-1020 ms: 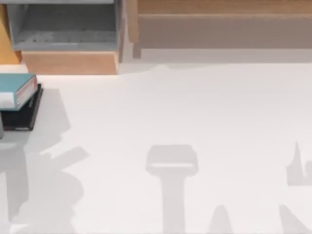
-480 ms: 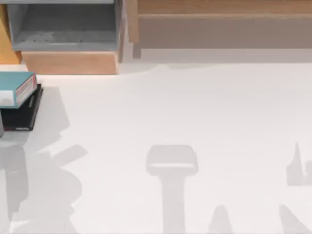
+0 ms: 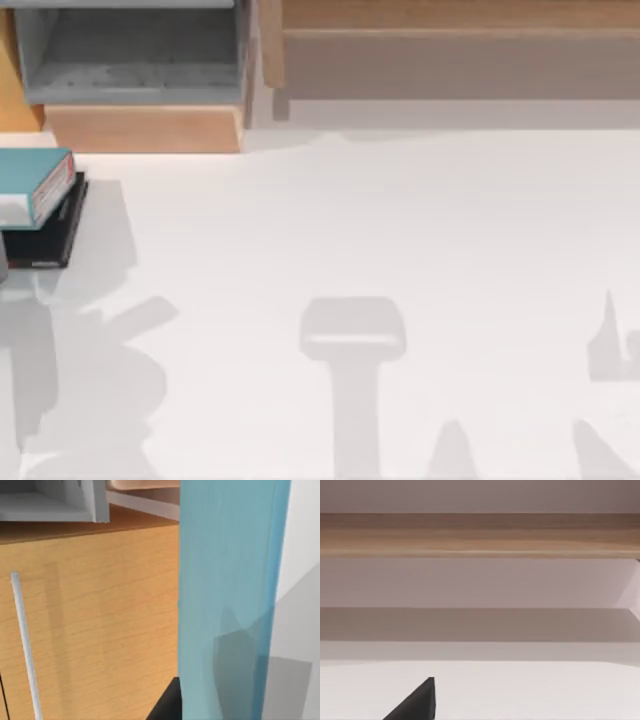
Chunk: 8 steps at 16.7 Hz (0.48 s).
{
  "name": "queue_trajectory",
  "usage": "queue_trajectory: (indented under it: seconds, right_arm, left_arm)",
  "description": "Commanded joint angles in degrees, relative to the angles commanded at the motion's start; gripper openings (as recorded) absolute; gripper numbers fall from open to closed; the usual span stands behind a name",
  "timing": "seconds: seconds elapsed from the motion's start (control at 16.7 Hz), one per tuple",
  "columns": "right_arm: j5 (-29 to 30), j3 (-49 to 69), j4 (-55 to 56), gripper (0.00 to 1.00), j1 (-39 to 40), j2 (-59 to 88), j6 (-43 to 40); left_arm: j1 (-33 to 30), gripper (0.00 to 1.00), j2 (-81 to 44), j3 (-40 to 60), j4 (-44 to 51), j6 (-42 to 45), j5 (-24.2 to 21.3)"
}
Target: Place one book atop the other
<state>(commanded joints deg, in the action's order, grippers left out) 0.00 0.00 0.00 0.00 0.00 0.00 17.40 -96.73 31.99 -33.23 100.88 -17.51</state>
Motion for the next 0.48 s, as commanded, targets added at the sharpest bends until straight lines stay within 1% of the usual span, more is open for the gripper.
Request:
queue_trajectory:
  seconds: [0.12, 0.18, 0.48]
  right_arm:
    - [0.00, 0.00, 0.00, 1.00, 0.00, 0.00, 0.00]
    - [0.00, 0.00, 0.00, 1.00, 0.00, 0.00, 0.00]
    - [0.00, 0.00, 0.00, 1.00, 0.00, 0.00, 0.00]
  left_arm:
    - [0.00, 0.98, 0.00, 0.00, 0.00, 0.00, 0.00]
    - [0.00, 1.00, 0.00, 0.00, 0.00, 0.00, 0.00]
    - [0.00, 1.00, 0.00, 0.00, 0.00, 0.00, 0.00]
